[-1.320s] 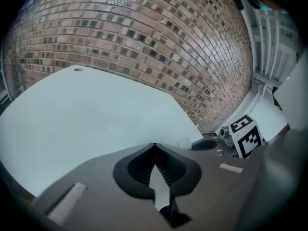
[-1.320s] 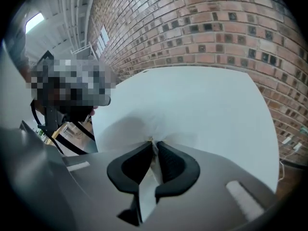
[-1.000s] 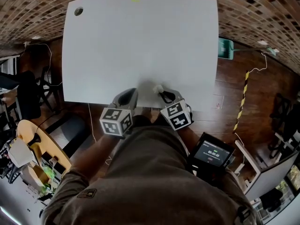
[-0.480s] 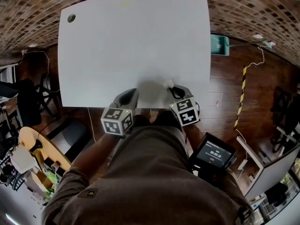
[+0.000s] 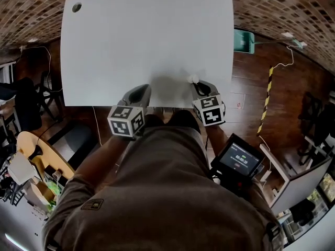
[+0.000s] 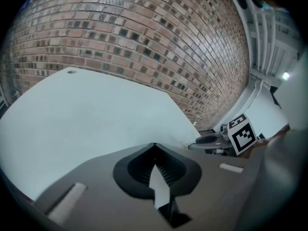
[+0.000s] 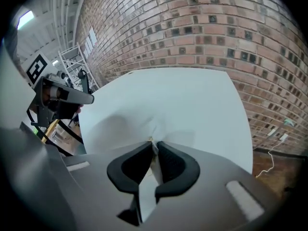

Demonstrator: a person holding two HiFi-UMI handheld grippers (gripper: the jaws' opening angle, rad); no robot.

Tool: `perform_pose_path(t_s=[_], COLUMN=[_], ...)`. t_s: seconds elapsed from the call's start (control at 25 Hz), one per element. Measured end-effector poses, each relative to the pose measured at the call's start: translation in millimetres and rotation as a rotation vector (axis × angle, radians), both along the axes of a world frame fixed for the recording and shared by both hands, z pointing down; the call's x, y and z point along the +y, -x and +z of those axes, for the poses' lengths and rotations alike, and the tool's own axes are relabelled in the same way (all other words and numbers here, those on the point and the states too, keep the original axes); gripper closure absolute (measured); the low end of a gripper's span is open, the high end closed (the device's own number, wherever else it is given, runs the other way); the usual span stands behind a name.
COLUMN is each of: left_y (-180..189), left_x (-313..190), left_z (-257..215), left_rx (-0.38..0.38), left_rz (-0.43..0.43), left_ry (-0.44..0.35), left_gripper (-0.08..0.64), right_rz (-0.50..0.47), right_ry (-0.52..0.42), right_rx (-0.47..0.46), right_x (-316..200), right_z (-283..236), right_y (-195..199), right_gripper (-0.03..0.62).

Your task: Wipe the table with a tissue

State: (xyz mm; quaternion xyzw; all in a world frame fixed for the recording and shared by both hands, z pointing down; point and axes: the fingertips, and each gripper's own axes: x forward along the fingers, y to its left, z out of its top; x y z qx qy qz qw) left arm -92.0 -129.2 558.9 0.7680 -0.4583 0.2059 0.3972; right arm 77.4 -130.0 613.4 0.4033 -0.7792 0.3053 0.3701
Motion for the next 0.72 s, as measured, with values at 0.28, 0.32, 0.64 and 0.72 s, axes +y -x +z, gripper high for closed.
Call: perform_pose_path(t_s=[0.28, 0.32, 0.64, 0.72], left_y=[14.7, 16.9, 33.7, 34.8], left_x=[3.6, 3.8, 10.6, 13.3], left_z=[1.4, 1.5, 5.2, 5.2], left_rx=[-0.004, -0.005, -0.006, -0.002], left_rz=[-0.029, -0.033, -0.048, -0.046], left_ry=[0.002, 0.002, -0.002, -0.002], left_gripper=[0.558, 0.558, 0.558, 0.558], right_rz=[-0.107, -0.123, -0.173, -0.156], right_ry=[0.012, 0.014, 0.046, 0.047], right_rx=[-0.028, -0.034, -0.073, -0.069], right_x=[11.3, 13.0, 31.4, 32.6], right_z=[4.0, 4.2, 4.9, 5.5], right_y=[43.4, 50.4, 90.2, 87.7], right_gripper=[0.548, 0.548, 0.548, 0.548])
